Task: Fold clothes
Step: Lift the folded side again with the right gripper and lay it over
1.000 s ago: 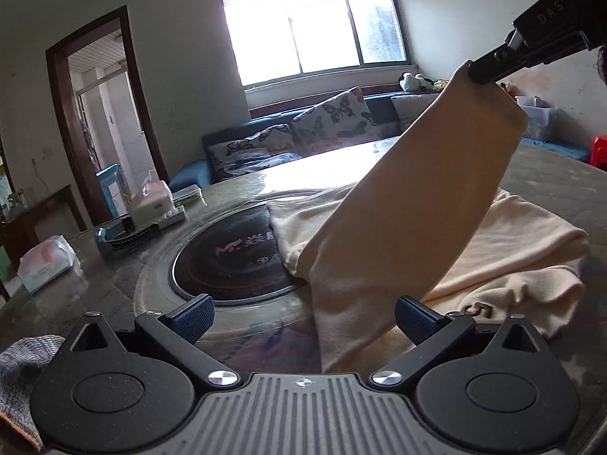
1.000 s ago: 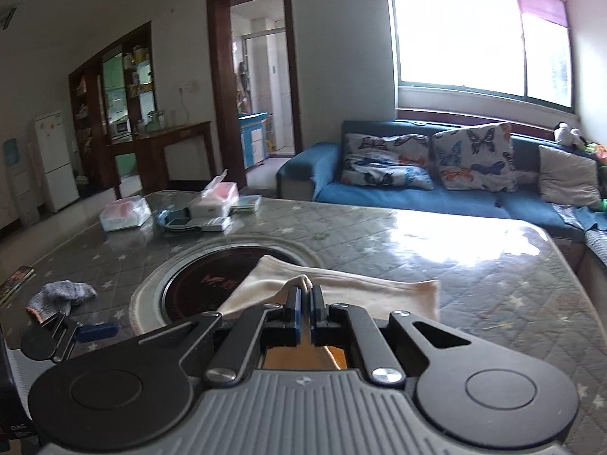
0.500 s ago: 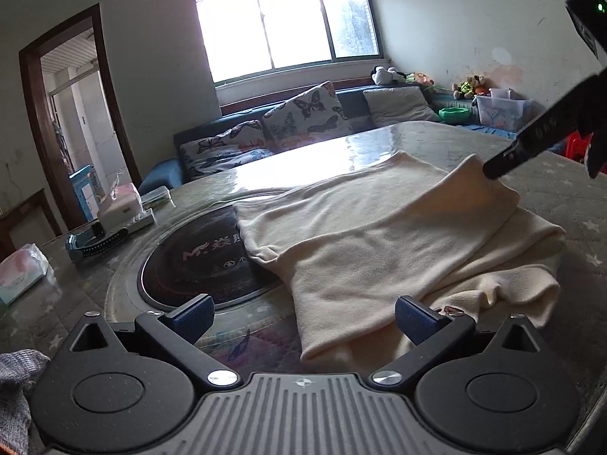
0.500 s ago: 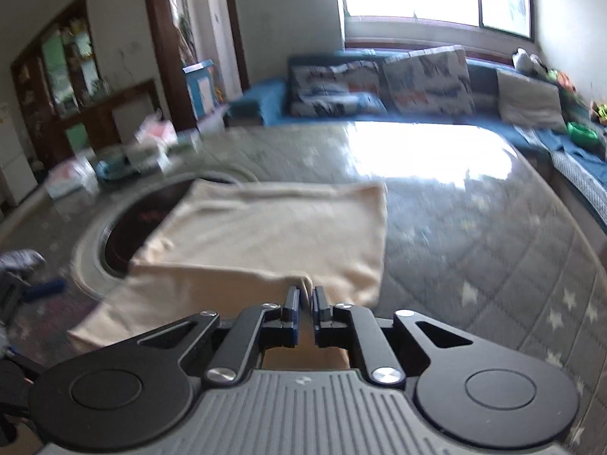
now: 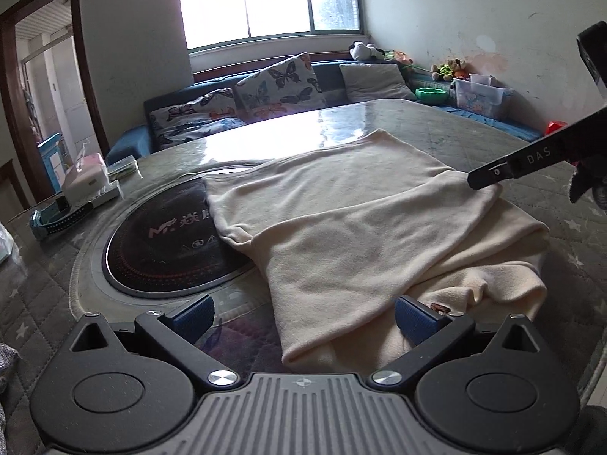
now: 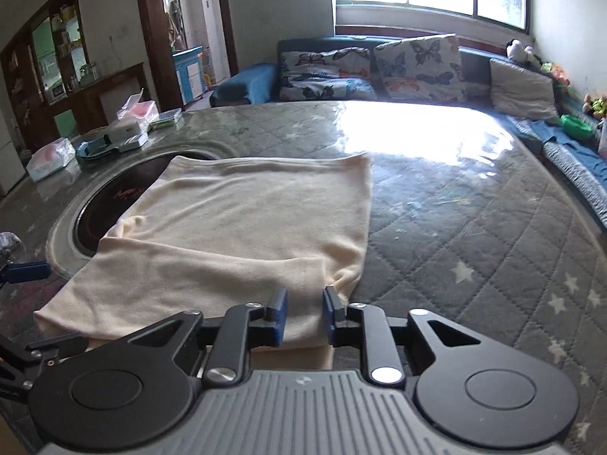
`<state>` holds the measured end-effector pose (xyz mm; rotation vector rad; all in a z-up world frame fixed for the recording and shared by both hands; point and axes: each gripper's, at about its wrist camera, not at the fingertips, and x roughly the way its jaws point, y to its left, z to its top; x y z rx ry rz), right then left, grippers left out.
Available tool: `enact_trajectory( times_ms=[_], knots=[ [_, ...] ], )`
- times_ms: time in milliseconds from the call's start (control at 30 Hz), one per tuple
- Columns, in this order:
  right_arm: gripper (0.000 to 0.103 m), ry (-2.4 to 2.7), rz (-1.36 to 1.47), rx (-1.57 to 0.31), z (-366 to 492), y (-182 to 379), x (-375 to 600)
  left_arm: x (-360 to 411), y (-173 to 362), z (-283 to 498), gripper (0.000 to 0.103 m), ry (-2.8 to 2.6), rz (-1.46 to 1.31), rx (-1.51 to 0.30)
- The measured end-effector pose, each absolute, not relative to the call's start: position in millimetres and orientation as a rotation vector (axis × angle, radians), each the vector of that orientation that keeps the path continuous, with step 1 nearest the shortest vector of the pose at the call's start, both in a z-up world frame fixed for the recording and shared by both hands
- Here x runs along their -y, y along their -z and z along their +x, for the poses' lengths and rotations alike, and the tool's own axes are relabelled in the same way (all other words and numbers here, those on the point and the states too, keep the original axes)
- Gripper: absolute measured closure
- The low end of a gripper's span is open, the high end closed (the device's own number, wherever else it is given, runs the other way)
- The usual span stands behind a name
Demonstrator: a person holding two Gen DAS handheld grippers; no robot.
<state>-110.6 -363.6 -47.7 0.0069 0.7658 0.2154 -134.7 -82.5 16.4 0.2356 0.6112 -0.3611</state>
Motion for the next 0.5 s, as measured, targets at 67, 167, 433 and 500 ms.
enact_trajectory(
  times_ms=[67, 167, 433, 500],
  knots=[
    [0.082, -0.211, 0.001, -0.771, -110.7, 47.1, 364.6, 83.5, -14.8, -136.7, 0.000, 0.370, 0.247, -0.611],
    [0.082, -0.214, 0.005, -0.782, -111.0, 48.7, 365.6, 85.7, -13.4, -139.2, 0.000, 0.376, 0.268, -0.607],
    [0.097, -0.215, 0.022, -0.764, -115.9, 39.5, 368.2, 87.1, -17.7, -140.9, 0.000, 0.400, 0.277, -0.586],
    [0.084, -0.221, 0.053, -0.777, -115.2, 41.6, 373.0, 88.5, -17.0, -142.2, 0.000, 0.411, 0.291, -0.578]
  ],
)
